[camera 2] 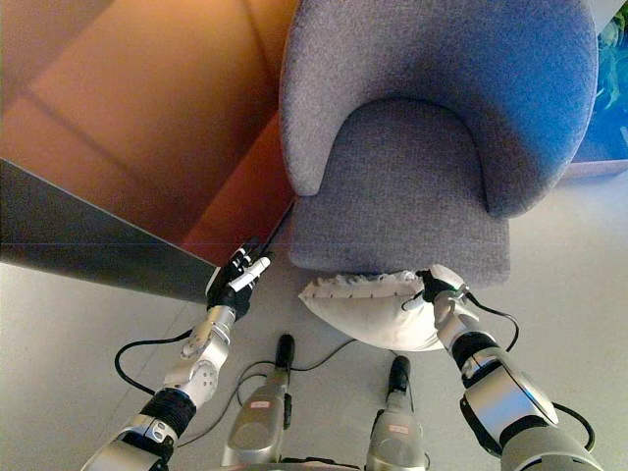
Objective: Pick up the pillow and put it on the sofa.
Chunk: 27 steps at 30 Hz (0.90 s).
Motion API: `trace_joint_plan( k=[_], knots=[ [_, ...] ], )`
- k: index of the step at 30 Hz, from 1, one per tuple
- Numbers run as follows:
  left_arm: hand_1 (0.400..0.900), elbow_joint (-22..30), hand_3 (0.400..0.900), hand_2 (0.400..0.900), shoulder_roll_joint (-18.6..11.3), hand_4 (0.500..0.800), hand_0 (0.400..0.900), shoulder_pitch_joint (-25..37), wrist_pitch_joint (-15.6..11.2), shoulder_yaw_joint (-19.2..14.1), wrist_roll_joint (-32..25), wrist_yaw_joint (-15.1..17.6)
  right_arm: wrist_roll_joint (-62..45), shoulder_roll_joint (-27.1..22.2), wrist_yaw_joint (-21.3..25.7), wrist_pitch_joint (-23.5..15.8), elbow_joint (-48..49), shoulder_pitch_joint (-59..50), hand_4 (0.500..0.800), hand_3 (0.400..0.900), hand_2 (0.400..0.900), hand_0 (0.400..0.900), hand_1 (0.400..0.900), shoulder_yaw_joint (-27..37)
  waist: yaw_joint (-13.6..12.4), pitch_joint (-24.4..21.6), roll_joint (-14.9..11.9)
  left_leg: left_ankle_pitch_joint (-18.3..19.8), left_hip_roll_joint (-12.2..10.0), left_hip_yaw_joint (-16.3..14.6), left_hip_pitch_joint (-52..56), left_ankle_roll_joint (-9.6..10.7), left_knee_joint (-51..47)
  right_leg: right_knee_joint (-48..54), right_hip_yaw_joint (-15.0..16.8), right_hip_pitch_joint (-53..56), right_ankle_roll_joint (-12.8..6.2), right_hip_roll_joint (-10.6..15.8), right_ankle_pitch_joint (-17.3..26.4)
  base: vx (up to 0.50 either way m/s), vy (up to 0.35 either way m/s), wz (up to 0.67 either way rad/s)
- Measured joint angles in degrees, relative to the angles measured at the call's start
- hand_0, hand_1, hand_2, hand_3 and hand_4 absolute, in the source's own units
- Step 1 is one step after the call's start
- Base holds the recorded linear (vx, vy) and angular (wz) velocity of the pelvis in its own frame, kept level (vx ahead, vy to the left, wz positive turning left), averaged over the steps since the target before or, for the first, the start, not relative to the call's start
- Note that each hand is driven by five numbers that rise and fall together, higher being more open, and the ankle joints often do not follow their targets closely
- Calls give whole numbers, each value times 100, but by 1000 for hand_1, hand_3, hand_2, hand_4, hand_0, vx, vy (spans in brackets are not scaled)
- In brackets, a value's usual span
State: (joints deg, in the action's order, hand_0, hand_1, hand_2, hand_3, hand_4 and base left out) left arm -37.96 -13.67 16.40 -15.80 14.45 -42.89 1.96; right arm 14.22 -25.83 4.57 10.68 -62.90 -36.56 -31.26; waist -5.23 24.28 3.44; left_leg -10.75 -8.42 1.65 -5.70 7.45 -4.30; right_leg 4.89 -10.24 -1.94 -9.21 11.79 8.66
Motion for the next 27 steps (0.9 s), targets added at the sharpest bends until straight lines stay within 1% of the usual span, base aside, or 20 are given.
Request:
trace_joint_plan(
  k=[3,10,21,27],
  knots=[
    [900,-1,900,900,0,800,900,0,0,0,-3,-6,0,0,0,0,0,4,800,900,900,900,900,0,2,0,0,0,0,0,0,0,0,0,1,0,0,0,0,0,0,0],
    [900,-5,900,900,1,800,900,0,-1,0,-75,-136,0,0,0,0,0,4,800,900,900,900,900,0,0,0,0,-1,1,-2,0,-1,1,-1,2,-1,1,1,0,0,0,0],
    [900,-45,900,900,1,800,900,0,-4,0,-74,-141,0,0,1,0,-5,3,800,900,900,900,900,0,-3,0,0,-3,2,4,-11,2,11,-1,-2,-6,1,0,1,-6,1,0],
    [900,-46,900,900,0,800,900,39,-78,1,-74,-112,-1,-13,16,-8,-21,-62,800,900,900,900,900,-1,2,10,0,-3,6,23,-248,2,88,-14,-2,-213,10,2,14,-64,15,0]
  ],
)
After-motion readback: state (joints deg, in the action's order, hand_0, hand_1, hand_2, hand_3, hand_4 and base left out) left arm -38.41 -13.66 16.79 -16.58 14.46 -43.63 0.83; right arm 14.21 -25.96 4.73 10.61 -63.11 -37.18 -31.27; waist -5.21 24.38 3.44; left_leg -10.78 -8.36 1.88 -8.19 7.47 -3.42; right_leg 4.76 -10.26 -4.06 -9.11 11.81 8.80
